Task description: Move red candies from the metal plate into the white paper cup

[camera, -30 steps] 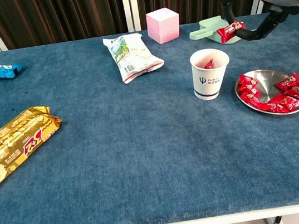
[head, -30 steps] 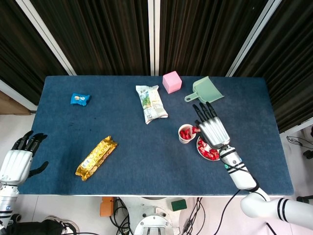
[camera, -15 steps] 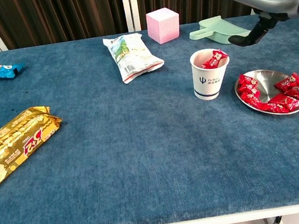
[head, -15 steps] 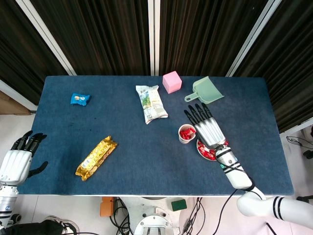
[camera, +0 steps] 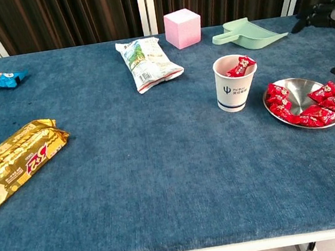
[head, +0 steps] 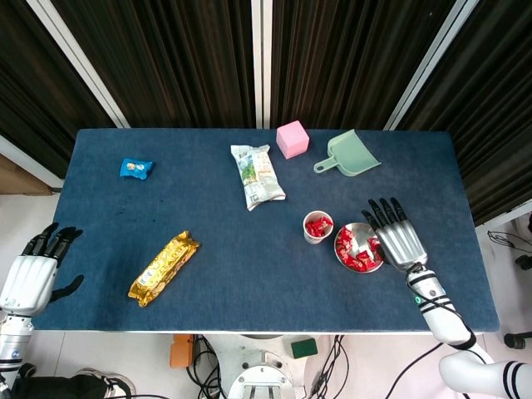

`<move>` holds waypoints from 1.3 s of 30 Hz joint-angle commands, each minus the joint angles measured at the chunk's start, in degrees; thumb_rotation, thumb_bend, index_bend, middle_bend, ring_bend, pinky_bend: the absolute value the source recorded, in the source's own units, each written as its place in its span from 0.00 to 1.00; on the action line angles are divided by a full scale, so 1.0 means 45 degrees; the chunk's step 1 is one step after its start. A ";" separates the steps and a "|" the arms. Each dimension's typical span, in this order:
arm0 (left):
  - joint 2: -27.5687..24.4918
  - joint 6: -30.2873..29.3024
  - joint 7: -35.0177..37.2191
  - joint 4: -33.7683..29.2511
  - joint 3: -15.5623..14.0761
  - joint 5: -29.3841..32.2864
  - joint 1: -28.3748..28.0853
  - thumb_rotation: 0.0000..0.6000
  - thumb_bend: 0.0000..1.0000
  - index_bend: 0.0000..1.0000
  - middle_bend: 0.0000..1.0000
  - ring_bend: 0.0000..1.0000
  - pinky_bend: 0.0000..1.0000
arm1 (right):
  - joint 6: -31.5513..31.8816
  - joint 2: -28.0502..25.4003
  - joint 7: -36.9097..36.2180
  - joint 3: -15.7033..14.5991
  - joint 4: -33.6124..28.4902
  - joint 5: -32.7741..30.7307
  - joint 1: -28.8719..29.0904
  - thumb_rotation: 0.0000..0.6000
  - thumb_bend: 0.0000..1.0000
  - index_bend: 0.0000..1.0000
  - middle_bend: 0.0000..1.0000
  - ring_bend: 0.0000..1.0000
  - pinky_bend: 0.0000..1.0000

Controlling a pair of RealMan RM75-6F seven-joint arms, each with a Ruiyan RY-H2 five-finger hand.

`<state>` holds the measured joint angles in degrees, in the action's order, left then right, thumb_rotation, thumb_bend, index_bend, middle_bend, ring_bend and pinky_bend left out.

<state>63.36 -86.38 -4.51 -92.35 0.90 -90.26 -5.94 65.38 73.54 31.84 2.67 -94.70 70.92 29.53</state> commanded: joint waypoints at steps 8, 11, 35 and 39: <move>-0.0027 0.0026 0.0092 0.0033 0.0026 0.0062 -0.0009 1.00 0.18 0.17 0.15 0.06 0.20 | -0.0994 0.0332 0.0442 -0.0492 0.0729 -0.0712 -0.0056 1.00 0.34 0.24 0.01 0.00 0.00; -0.0046 0.0029 0.0149 0.0045 0.0025 0.0064 -0.0008 1.00 0.18 0.17 0.15 0.06 0.20 | -0.1084 0.0405 0.0711 -0.0528 0.0787 -0.0935 -0.0058 1.00 0.34 0.26 0.01 0.00 0.00; -0.0061 0.0020 0.0180 0.0046 0.0018 0.0046 -0.0006 1.00 0.18 0.17 0.15 0.06 0.20 | -0.1282 0.0965 0.1226 -0.0538 0.1328 -0.1226 0.0028 1.00 0.37 0.38 0.02 0.00 0.00; -0.0068 -0.0012 0.0209 0.0045 0.0038 0.0075 0.0010 1.00 0.18 0.17 0.15 0.06 0.20 | -0.1282 0.1052 0.1232 -0.0544 0.1387 -0.1218 0.0028 1.00 0.38 0.39 0.02 0.00 0.00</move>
<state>63.06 -86.44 -3.58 -92.14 1.07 -89.93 -5.90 59.60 78.26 37.41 0.22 -88.46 65.43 29.66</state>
